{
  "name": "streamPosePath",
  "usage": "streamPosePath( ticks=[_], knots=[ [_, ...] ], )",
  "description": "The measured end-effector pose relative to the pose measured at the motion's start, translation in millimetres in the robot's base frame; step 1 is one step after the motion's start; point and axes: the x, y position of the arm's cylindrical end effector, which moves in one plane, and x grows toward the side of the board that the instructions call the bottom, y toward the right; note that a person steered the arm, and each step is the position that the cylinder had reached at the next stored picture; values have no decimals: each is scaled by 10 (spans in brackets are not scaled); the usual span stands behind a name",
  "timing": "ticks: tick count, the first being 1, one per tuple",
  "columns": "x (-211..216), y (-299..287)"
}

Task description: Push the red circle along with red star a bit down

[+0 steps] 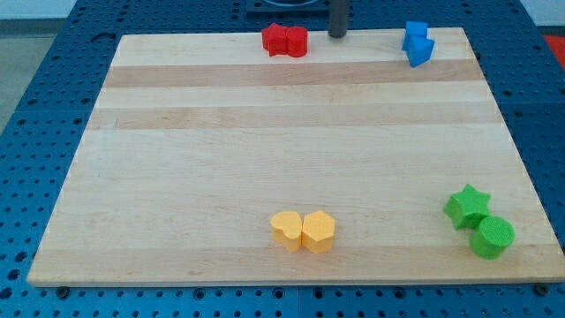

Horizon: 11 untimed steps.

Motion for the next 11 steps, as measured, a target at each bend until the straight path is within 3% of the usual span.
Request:
streamPosePath(
  ticks=[2,6,9,11],
  knots=[
    [180,-1276],
    [70,-317],
    [737,-1273],
    [541,-1292]
  ],
)
